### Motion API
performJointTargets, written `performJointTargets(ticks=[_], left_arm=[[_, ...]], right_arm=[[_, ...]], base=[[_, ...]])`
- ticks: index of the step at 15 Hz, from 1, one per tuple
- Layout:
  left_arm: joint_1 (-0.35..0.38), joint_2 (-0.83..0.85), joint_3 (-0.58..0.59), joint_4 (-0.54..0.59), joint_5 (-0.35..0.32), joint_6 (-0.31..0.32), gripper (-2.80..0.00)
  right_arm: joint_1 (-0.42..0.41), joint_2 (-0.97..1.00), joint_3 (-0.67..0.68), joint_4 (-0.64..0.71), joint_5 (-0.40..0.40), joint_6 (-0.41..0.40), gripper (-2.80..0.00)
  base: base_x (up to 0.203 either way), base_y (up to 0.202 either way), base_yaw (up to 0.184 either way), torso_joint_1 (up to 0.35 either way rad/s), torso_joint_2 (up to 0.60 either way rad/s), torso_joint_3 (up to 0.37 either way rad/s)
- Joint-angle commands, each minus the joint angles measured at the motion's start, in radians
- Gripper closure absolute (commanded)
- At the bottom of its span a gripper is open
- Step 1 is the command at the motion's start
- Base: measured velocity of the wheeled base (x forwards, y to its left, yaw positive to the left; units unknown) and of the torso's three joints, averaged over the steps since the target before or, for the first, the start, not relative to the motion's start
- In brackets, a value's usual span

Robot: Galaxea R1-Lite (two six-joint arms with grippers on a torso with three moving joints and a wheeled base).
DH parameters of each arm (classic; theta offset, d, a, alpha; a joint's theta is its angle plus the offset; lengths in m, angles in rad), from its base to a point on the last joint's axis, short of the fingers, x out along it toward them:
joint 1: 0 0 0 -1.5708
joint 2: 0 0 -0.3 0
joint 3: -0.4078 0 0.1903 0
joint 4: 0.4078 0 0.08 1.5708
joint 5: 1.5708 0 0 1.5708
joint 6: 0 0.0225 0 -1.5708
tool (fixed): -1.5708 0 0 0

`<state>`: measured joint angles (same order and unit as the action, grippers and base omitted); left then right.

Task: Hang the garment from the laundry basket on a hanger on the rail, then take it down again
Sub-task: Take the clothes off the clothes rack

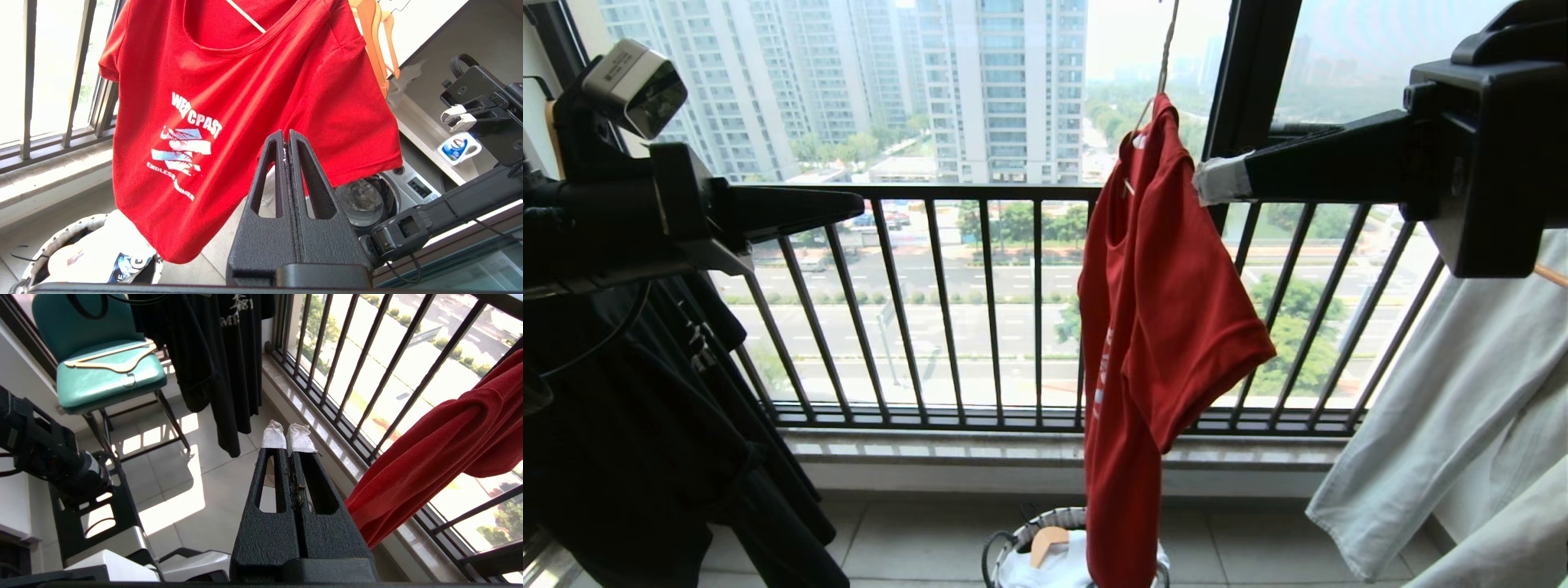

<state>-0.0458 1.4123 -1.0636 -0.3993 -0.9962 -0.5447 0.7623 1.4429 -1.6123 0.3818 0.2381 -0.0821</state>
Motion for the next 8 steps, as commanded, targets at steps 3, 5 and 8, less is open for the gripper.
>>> performJointTargets(ticks=[3, 5, 8], left_arm=[[0.011, -0.003, -0.006, -0.003, -0.006, -0.003, 0.00], [0.011, -0.004, -0.007, -0.003, -0.006, -0.003, 0.00], [0.011, -0.004, -0.006, -0.003, -0.006, -0.003, 0.00]], right_arm=[[0.028, 0.121, -0.040, 0.001, -0.029, -0.001, 0.00], [0.025, 0.127, -0.030, 0.007, -0.114, -0.001, 0.00], [-0.013, 0.107, -0.003, 0.037, -0.133, 0.001, 0.00]], base=[[0.000, 0.000, 0.000, 0.000, 0.00, 0.000], [0.000, 0.000, 0.000, 0.000, 0.00, 0.000], [0.000, 0.000, 0.000, 0.000, 0.00, 0.000]])
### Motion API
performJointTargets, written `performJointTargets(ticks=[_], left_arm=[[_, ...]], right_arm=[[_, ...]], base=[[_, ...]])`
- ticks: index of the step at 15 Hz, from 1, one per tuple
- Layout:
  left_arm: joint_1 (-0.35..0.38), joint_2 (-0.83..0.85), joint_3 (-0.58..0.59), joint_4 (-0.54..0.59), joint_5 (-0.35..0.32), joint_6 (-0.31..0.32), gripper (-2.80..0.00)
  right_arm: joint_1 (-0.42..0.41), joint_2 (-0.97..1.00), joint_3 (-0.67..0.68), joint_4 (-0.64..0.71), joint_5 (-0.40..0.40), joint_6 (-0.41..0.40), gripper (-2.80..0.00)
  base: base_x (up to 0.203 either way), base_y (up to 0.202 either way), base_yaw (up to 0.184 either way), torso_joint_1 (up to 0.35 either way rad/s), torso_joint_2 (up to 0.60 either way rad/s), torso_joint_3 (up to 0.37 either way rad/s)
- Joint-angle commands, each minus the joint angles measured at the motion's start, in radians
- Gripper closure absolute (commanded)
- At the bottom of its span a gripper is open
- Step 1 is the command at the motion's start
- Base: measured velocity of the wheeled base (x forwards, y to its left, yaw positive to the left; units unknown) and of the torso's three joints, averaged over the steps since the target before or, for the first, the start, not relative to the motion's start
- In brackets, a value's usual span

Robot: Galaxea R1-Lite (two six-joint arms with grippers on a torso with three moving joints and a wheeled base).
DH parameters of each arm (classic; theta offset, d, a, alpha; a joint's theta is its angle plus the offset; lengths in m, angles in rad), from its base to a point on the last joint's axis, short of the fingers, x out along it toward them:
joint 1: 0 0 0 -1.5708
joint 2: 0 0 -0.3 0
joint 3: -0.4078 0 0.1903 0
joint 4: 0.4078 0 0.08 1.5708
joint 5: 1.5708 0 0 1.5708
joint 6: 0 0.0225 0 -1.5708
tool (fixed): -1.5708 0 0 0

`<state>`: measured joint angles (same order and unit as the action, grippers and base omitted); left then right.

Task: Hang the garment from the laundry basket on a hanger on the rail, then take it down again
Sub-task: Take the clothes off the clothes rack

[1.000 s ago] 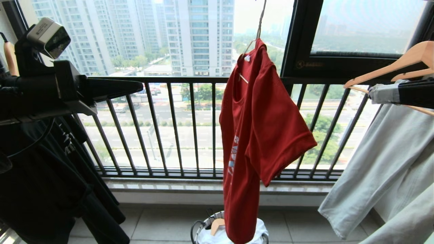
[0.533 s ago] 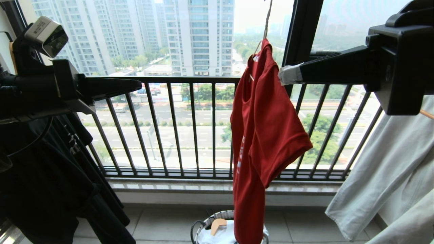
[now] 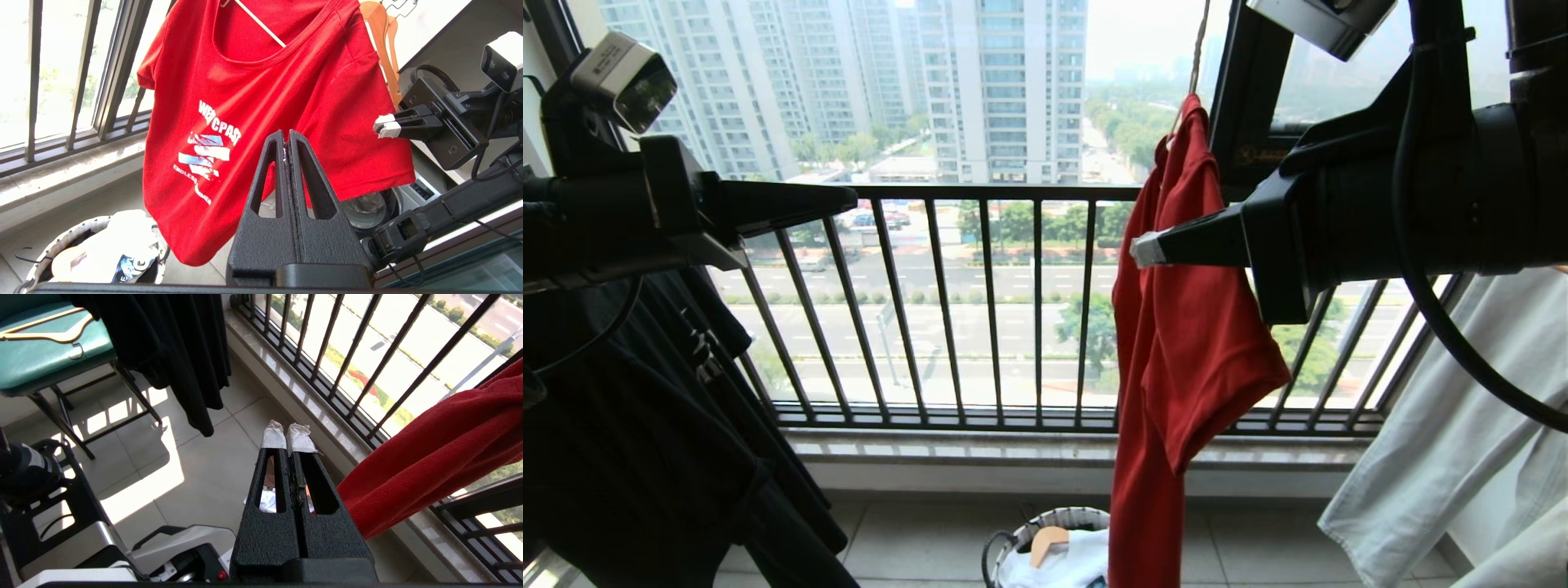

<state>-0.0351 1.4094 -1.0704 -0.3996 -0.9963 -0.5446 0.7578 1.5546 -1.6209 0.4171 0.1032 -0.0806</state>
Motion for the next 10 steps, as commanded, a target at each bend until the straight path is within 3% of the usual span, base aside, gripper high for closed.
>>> performJointTargets(ticks=[1, 10], left_arm=[[0.000, -0.001, 0.001, -0.002, -0.005, -0.003, 0.00], [0.000, -0.007, 0.000, -0.002, -0.005, -0.004, 0.00]], right_arm=[[-0.021, -0.012, 0.006, 0.031, -0.006, -0.001, 0.00], [-0.121, -0.070, 0.036, 0.064, -0.020, -0.005, 0.00]], base=[[0.000, 0.000, 0.000, 0.000, 0.00, 0.000], [0.000, 0.000, 0.000, 0.000, 0.00, 0.000]])
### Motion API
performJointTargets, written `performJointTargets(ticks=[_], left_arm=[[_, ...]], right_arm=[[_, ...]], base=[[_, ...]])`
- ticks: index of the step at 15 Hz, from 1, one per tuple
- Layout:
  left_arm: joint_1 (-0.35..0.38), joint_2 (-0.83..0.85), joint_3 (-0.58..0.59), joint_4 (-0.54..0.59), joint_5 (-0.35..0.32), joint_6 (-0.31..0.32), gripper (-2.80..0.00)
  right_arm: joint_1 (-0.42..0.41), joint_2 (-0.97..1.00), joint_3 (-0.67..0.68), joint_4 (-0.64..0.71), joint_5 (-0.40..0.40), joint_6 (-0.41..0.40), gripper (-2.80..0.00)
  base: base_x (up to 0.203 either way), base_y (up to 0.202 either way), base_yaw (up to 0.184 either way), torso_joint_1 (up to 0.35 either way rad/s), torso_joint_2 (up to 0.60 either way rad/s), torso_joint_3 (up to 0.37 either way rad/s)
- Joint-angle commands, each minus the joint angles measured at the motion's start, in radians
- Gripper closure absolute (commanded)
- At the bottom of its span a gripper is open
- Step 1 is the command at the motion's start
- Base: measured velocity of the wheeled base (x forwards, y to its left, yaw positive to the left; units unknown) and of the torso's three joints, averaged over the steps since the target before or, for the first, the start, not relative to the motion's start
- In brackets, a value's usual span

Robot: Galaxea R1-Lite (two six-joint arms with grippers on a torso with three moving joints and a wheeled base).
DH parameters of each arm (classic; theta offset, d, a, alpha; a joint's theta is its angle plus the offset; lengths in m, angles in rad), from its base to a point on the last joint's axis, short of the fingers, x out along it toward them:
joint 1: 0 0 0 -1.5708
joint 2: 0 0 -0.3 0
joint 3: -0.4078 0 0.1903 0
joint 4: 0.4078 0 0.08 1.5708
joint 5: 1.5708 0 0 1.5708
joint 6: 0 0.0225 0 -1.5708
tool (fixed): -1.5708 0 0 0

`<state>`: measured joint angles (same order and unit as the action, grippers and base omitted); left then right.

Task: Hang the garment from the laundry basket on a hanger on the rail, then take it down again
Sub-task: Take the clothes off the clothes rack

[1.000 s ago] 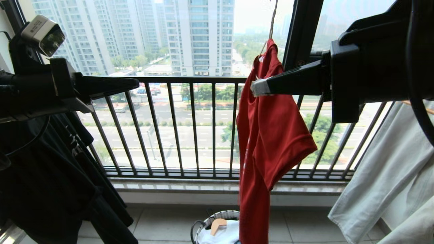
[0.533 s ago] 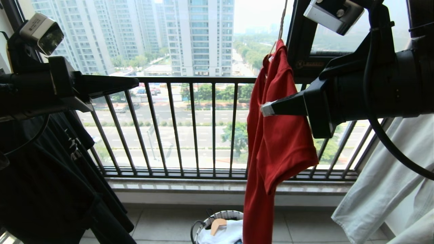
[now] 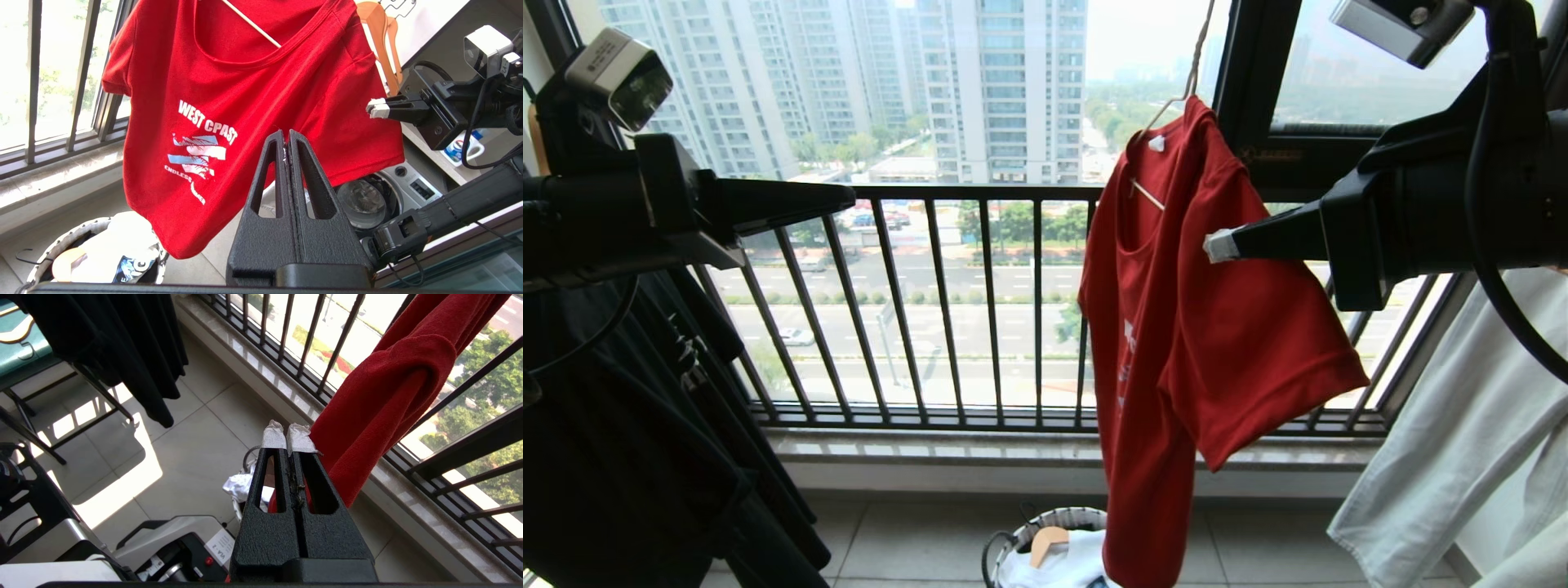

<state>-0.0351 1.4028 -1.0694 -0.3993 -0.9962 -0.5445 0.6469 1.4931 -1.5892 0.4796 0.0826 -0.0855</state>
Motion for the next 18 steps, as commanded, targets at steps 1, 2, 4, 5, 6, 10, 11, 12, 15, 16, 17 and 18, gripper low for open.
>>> performJointTargets(ticks=[1, 2, 4, 5, 6, 10, 11, 12, 15, 16, 17, 18], left_arm=[[0.000, -0.001, 0.000, -0.003, -0.006, -0.003, 0.00], [0.000, -0.001, 0.000, -0.003, -0.006, -0.003, 0.00], [0.000, -0.002, 0.000, -0.003, -0.006, -0.003, 0.00], [0.001, -0.009, 0.003, -0.003, -0.006, -0.003, 0.00], [0.001, -0.014, 0.003, -0.003, -0.006, -0.003, 0.00], [0.001, -0.015, 0.003, -0.003, -0.006, -0.003, 0.00], [0.001, -0.015, 0.003, -0.003, -0.004, -0.003, 0.00], [0.000, -0.015, 0.003, -0.001, -0.006, -0.003, 0.00], [0.000, -0.015, 0.003, -0.001, -0.006, -0.003, 0.00], [0.001, -0.016, 0.003, -0.003, -0.005, -0.003, 0.00], [0.002, -0.016, 0.003, -0.003, -0.004, -0.003, 0.00], [0.007, -0.018, 0.003, -0.003, -0.003, -0.003, 0.00]], right_arm=[[-0.026, -0.011, 0.014, 0.011, 0.000, -0.004, 0.00], [-0.043, -0.011, 0.018, 0.021, 0.000, -0.005, 0.00], [-0.083, -0.012, 0.017, 0.023, 0.000, -0.021, 0.00], [-0.109, -0.011, 0.014, 0.021, 0.000, -0.039, 0.00], [-0.133, -0.010, 0.010, 0.019, 0.000, -0.049, 0.00], [-0.206, 0.006, -0.006, -0.005, -0.001, -0.072, 0.00], [-0.224, 0.014, -0.016, -0.012, -0.001, -0.072, 0.00], [-0.236, 0.024, -0.024, -0.015, -0.001, -0.072, 0.00], [-0.239, 0.057, -0.065, -0.028, -0.009, -0.071, 0.00], [-0.239, 0.070, -0.066, -0.051, -0.025, -0.071, 0.00], [-0.238, 0.084, -0.065, -0.078, -0.044, -0.071, 0.00], [-0.237, 0.098, -0.066, -0.101, -0.056, -0.069, -2.80]], base=[[0.000, 0.000, 0.000, 0.000, 0.00, 0.000], [0.000, 0.000, 0.000, 0.000, 0.00, 0.000], [0.000, 0.000, 0.000, 0.000, 0.00, 0.000], [0.000, 0.000, 0.000, 0.000, 0.00, 0.000], [0.000, 0.000, 0.000, 0.000, 0.00, 0.000], [0.000, 0.000, 0.000, 0.000, 0.00, 0.000], [0.000, 0.000, 0.000, 0.000, 0.00, 0.000], [0.000, 0.000, 0.000, 0.000, 0.00, 0.000], [0.000, 0.000, 0.000, 0.000, 0.00, 0.000], [0.000, 0.000, 0.000, 0.000, 0.00, 0.000], [0.000, 0.000, 0.000, 0.000, 0.00, 0.000], [0.000, 0.000, 0.000, 0.000, 0.00, 0.000]])
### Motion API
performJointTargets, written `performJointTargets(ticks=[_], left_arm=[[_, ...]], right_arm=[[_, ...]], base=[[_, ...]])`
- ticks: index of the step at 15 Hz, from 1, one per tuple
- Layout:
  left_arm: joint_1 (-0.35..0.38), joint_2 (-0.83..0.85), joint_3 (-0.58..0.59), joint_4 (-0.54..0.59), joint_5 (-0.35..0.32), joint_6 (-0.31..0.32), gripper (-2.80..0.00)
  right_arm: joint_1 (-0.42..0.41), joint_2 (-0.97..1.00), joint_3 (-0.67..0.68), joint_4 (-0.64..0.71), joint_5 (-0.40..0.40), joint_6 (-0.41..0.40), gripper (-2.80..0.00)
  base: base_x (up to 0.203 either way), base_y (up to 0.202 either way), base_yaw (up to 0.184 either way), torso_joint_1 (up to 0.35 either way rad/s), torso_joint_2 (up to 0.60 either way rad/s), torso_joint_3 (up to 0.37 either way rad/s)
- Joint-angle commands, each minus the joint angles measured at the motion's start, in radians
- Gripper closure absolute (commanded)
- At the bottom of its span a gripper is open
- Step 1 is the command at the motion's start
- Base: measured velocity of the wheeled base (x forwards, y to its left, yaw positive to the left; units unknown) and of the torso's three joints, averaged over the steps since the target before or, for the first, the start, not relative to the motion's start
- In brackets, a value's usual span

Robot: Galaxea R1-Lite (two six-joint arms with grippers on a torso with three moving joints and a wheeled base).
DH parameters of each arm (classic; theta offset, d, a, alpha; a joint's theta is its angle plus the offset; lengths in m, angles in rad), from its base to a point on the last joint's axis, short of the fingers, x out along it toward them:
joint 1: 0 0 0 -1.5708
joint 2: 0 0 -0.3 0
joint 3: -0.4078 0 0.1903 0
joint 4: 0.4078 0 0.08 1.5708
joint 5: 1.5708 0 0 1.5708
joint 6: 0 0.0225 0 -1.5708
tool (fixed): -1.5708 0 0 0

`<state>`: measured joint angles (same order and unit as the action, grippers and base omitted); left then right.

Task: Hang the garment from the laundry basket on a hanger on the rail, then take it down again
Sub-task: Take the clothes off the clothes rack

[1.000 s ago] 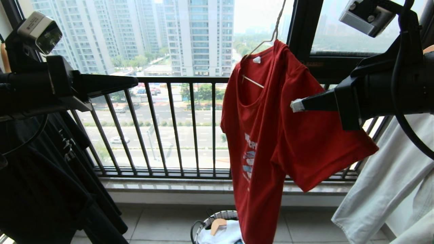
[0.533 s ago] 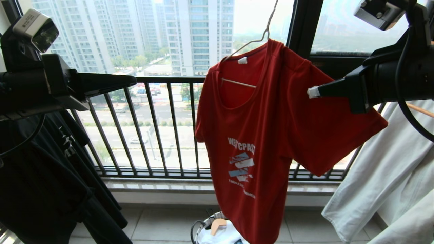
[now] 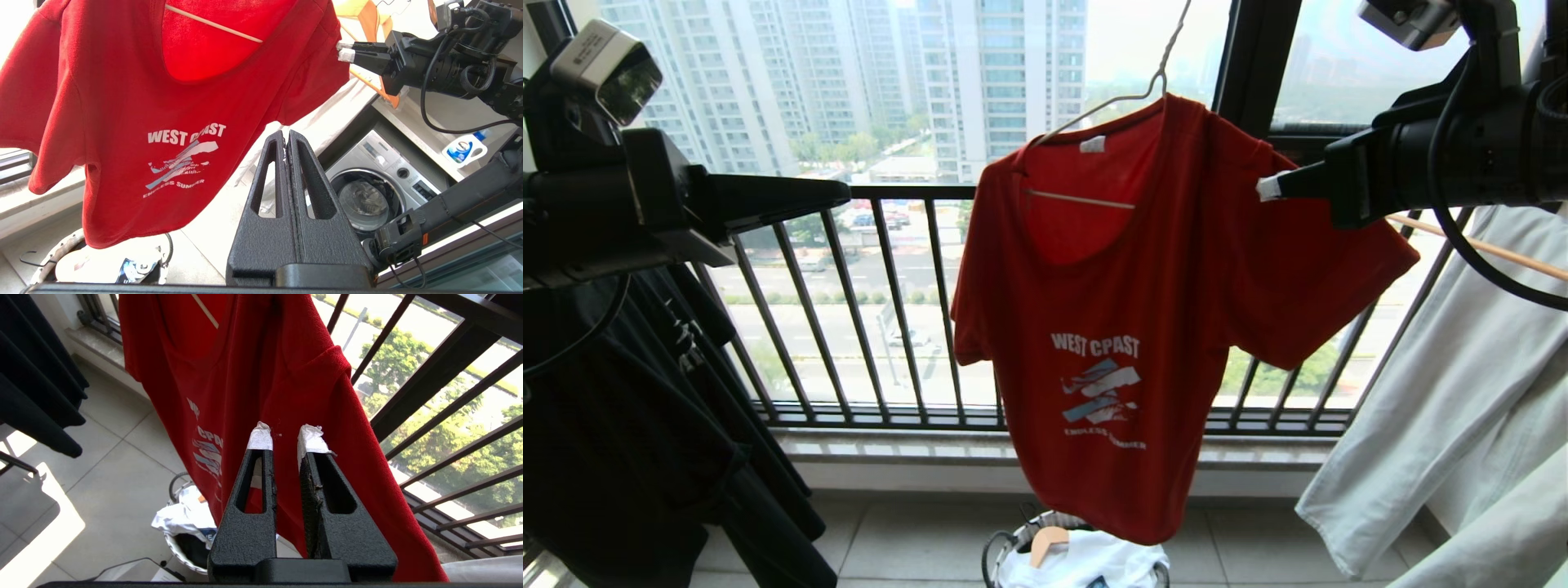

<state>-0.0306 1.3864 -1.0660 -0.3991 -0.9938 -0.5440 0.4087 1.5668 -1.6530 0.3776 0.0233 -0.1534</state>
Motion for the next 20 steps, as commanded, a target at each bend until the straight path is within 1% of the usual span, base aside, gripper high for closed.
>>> performJointTargets(ticks=[1, 4, 7, 9, 10, 11, 14, 15, 18, 20], left_arm=[[0.003, -0.002, 0.000, -0.003, -0.005, -0.004, 0.00], [0.003, -0.002, 0.000, -0.003, -0.005, -0.004, 0.00], [0.003, 0.002, 0.000, -0.003, -0.005, -0.004, 0.00], [0.003, 0.002, 0.000, -0.003, -0.005, -0.004, 0.00], [0.004, 0.000, 0.000, -0.003, -0.005, -0.004, 0.00], [0.006, 0.000, 0.000, -0.004, -0.005, -0.004, 0.00], [0.017, -0.002, -0.002, -0.004, -0.005, -0.004, 0.00], [0.018, -0.003, -0.002, -0.004, -0.005, -0.004, 0.00], [0.018, -0.008, -0.002, -0.005, -0.005, -0.004, 0.00], [0.018, -0.010, -0.002, -0.004, -0.005, -0.004, 0.00]], right_arm=[[0.002, 0.035, -0.001, -0.020, -0.028, 0.000, -2.80], [0.005, 0.068, -0.004, -0.044, -0.118, 0.000, -2.80], [0.005, 0.094, -0.036, -0.048, -0.158, 0.009, -2.80], [0.006, 0.134, -0.086, -0.051, -0.238, 0.031, -2.80], [0.007, 0.150, -0.107, -0.062, -0.259, 0.046, -2.80], [0.007, 0.153, -0.111, -0.066, -0.273, 0.048, -2.80], [0.007, 0.174, -0.120, -0.068, -0.373, 0.049, -2.80], [0.007, 0.174, -0.122, -0.069, -0.379, 0.049, -2.80], [0.005, 0.180, -0.129, -0.078, -0.429, 0.051, -2.80], [0.005, 0.182, -0.123, -0.112, -0.434, 0.049, -2.80]], base=[[0.000, 0.000, 0.000, 0.000, 0.00, 0.000], [0.000, 0.000, 0.000, 0.000, 0.00, 0.000], [0.000, 0.000, 0.000, 0.000, 0.00, 0.000], [0.000, 0.000, 0.000, 0.000, 0.00, 0.000], [0.000, 0.000, 0.000, 0.000, 0.00, 0.000], [0.000, 0.000, 0.000, 0.000, 0.00, 0.000], [0.000, 0.000, 0.000, 0.000, 0.00, 0.000], [0.000, 0.000, 0.000, 0.000, 0.00, 0.000], [0.000, 0.000, 0.000, 0.000, 0.00, 0.000], [0.000, 0.000, 0.000, 0.000, 0.00, 0.000]])
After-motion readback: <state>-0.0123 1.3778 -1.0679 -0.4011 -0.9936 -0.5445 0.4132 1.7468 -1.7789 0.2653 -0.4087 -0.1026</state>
